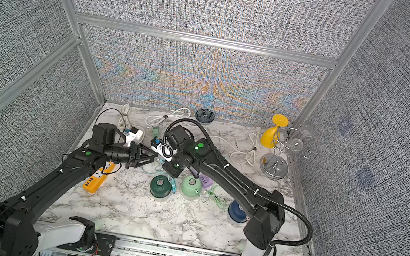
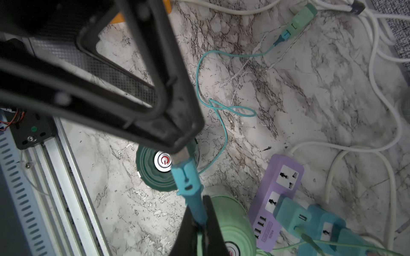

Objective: Charge the cordless meat grinders
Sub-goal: Pick up the charging cable from the center of the board.

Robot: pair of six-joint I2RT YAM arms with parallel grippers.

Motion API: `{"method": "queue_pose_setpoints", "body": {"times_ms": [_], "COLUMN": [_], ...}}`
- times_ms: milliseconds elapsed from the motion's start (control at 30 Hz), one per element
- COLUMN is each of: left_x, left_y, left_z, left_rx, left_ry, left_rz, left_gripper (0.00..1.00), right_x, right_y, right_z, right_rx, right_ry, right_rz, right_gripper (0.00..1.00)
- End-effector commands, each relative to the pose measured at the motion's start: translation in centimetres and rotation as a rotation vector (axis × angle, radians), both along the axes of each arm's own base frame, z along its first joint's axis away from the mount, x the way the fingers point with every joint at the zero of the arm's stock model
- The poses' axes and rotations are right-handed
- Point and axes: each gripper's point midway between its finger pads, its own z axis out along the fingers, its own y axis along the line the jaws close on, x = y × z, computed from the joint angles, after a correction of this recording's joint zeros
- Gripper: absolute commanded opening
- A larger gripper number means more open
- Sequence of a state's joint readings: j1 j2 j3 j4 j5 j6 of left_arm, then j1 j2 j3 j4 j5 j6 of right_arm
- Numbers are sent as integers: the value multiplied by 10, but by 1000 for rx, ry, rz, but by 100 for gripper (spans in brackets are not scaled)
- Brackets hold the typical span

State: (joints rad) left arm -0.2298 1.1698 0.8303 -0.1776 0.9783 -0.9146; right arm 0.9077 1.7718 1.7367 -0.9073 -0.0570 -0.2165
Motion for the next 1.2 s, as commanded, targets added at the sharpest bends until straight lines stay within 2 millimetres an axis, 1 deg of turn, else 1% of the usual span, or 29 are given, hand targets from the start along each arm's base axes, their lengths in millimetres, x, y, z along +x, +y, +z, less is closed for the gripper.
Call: {"method": "queue_pose_setpoints", "body": {"times_ms": [0,33,167,333,367,500,533,800,1067,1167], "left_x": [9,10,8,4,3,3,3,3,-5,-6], "left_y": [-5,-7,-16,-34,-36,-39,-39,-38,-40,-40], "left_z": [17,18,8,-4,-5,-7,-7,-6,-8,-11], "left_rx": [-41,-39,-13,6,6,8,9,10,1,4], "left_ry": [-58,-55,-24,16,19,21,22,19,32,41], "left_rz": [3,0,-31,-90,-99,-107,-105,-95,-126,-132], "left_gripper": [45,43,36,33,30,20,19,18,17,15], "right_x": [3,3,4,4,4,4,4,4,6,7], "right_y": [-3,-3,-1,1,1,-1,-2,-8,-5,-3], "right_z": [-1,0,2,3,2,2,1,-2,2,5], "right_rx": [-5,-2,8,14,11,8,4,-10,3,10], "right_ry": [12,9,5,6,7,4,1,-8,-14,-15], "right_rz": [-67,-69,-78,-78,-79,-77,-77,-86,-90,-92], "right_gripper": [0,0,0,0,0,0,0,0,0,0]}}
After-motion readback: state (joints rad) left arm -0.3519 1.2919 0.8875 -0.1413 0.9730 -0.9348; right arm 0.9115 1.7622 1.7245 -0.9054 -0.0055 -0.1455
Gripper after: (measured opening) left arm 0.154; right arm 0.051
